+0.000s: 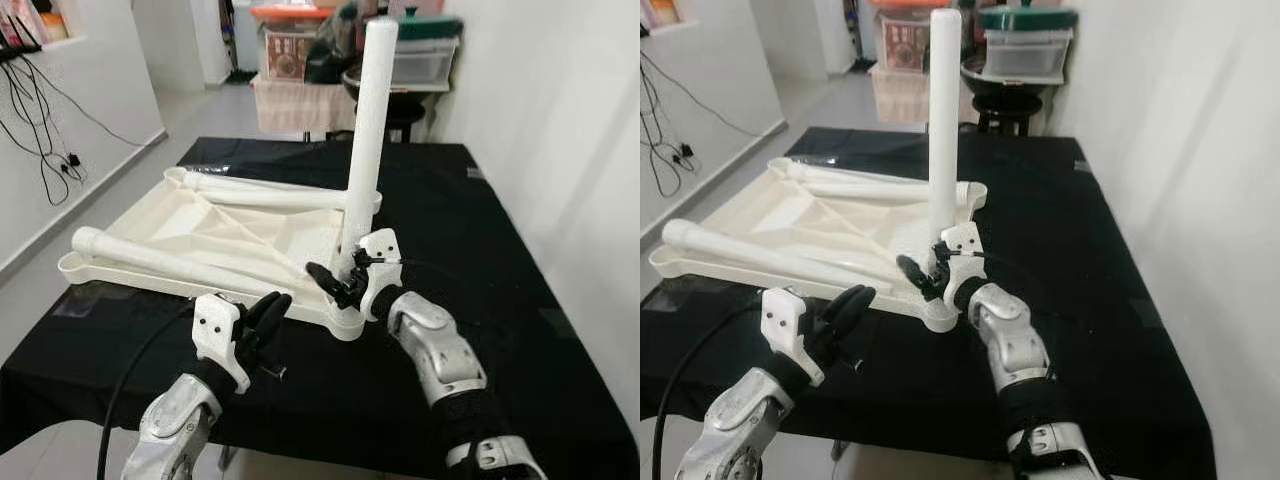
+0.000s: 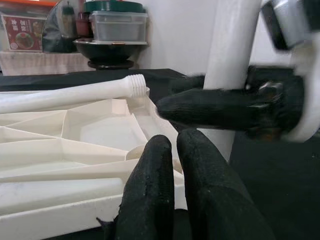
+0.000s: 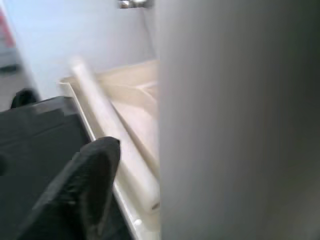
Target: Building children table
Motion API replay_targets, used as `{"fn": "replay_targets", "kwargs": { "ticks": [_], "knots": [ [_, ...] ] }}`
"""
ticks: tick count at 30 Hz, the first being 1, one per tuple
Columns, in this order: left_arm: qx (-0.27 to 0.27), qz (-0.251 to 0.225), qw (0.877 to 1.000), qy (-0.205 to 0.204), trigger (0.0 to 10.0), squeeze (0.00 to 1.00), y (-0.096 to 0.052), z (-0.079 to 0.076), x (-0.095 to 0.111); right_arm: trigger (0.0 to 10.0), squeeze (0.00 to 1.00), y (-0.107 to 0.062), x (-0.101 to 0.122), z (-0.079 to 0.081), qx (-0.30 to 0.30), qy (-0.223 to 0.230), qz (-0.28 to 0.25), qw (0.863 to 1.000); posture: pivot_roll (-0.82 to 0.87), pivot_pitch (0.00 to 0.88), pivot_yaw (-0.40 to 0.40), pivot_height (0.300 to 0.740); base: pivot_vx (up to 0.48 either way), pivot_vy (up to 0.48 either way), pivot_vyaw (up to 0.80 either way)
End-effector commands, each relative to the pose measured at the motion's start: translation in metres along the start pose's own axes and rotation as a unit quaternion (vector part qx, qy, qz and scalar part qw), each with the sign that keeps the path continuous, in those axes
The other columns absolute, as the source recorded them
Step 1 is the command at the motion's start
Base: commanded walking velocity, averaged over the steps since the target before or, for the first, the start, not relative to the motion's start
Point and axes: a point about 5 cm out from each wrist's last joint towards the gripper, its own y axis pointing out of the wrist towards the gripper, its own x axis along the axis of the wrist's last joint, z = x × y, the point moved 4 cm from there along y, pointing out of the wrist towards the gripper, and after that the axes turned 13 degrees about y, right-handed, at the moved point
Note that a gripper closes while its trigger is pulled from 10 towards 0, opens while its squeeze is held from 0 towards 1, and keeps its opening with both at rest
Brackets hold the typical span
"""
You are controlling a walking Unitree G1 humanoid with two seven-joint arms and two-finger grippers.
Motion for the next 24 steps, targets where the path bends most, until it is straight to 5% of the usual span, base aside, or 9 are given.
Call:
{"fn": "replay_targets", "kwargs": {
  "ticks": [1, 11, 12, 13, 14, 24],
  "knots": [
    [0.003, 0.002, 1.0, -0.005, 10.0, 0.0, 0.0, 0.001, -0.003, 10.0, 0.0, 0.002, 0.011, 0.006, 0.074, -0.033, 0.01, 0.997, 0.03, 0.0, -0.022, 0.74, 0.0, 0.0, 0.0],
    [-0.003, 0.004, 1.0, -0.004, 10.0, 0.0, -0.002, -0.001, -0.002, 10.0, 0.0, 0.003, 0.026, -0.008, 0.152, -0.035, 0.065, 0.986, 0.05, 0.0, -0.032, 0.74, 0.0, 0.0, 0.0],
    [-0.004, 0.004, 1.0, -0.005, 10.0, 0.0, -0.002, -0.002, -0.002, 4.0, 0.0, 0.003, 0.025, -0.008, 0.163, -0.029, 0.072, 0.984, 0.06, 0.0, -0.033, 0.74, 0.0, 0.0, 0.0],
    [-0.004, 0.004, 1.0, -0.005, 10.0, 0.0, -0.002, -0.002, -0.002, 4.0, 0.0, 0.003, 0.025, -0.008, 0.163, -0.029, 0.072, 0.984, 0.06, 0.0, -0.033, 0.74, 0.0, 0.0, 0.0],
    [-0.006, 0.005, 1.0, -0.005, 10.0, 0.0, -0.003, -0.003, -0.002, 0.0, 0.0, 0.002, 0.023, -0.007, 0.176, -0.02, 0.078, 0.981, 0.06, 0.0, -0.035, 0.74, 0.0, 0.0, 0.0],
    [-0.009, 0.005, 1.0, -0.009, 10.0, 0.0, -0.004, -0.005, -0.001, 0.0, 0.0, -0.006, 0.015, -0.013, 0.196, 0.003, 0.091, 0.976, 0.05, 0.0, -0.025, 0.74, 0.0, 0.0, 0.0]
  ]
}}
